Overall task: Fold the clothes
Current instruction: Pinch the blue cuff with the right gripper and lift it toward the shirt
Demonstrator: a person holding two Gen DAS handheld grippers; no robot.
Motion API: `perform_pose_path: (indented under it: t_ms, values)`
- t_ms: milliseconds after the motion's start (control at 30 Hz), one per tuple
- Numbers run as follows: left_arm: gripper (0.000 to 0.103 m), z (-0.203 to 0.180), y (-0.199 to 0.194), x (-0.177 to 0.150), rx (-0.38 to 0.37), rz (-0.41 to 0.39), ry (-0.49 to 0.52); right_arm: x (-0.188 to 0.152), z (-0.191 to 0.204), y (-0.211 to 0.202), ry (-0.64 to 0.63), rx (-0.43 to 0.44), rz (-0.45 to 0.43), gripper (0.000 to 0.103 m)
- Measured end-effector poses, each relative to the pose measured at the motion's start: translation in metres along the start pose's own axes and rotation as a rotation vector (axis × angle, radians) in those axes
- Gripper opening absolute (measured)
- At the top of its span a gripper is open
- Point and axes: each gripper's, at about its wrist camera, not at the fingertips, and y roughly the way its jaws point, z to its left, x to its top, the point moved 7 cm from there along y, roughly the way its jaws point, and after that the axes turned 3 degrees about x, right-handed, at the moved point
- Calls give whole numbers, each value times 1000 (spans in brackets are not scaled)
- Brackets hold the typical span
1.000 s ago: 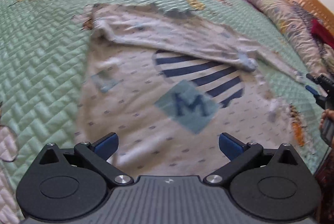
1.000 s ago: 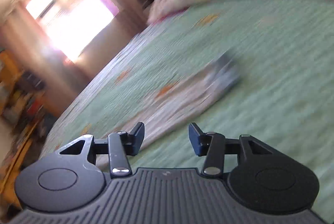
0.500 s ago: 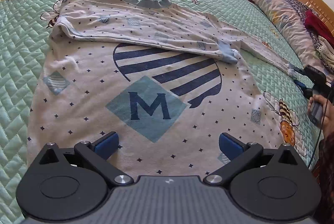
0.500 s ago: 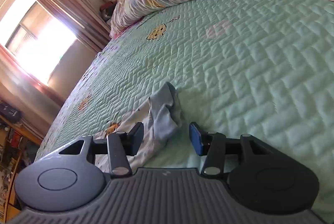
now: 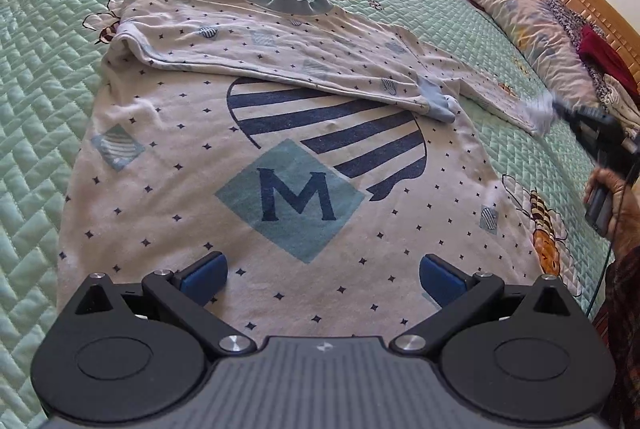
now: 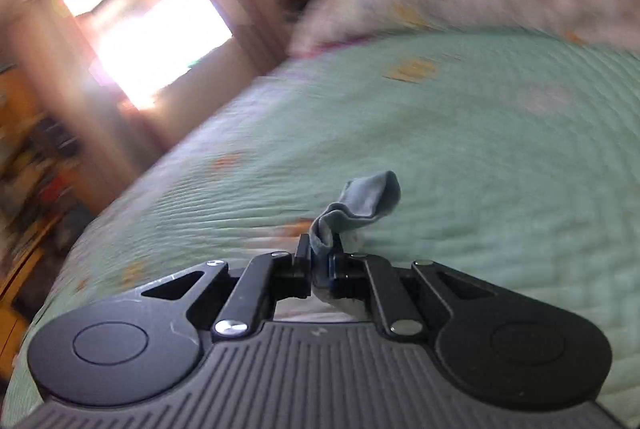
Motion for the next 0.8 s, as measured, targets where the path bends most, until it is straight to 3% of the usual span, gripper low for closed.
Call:
perform_pose_path:
  t_ms: [100, 233, 300, 333, 433, 500, 567, 633, 800]
  values:
    - [102, 0, -8, 8, -24, -20, -11, -4, 73, -4, -98, 186, 18, 8]
    - [102, -16, -23, 45, -158, -109, -24, -38, 149, -14, -225, 349, 87, 8]
    - [102, -28, -28, 67, -249, -155, -44, -71, 175, -18, -301, 413, 170, 8]
    - [102, -32, -24, 75, -276, -157, -64, -94, 185, -16, -346, 459, 276, 9]
    - [102, -41, -6, 85, -290, -130, -102, -149, 184, -18, -449, 411, 409, 13]
    - [102, -47, 8, 84, -296, -108, -112, -154, 172, -30, -311, 440, 390, 16]
    - [102, -52, 20, 81, -312, -94, -135, -149, 160, -45, -148, 476, 342, 27]
    - [102, -55, 31, 77, -334, -81, -175, -142, 148, -55, -71, 484, 288, 35]
    - [102, -58, 51, 69, -362, -55, -299, -127, 107, -54, 184, 502, 140, 40]
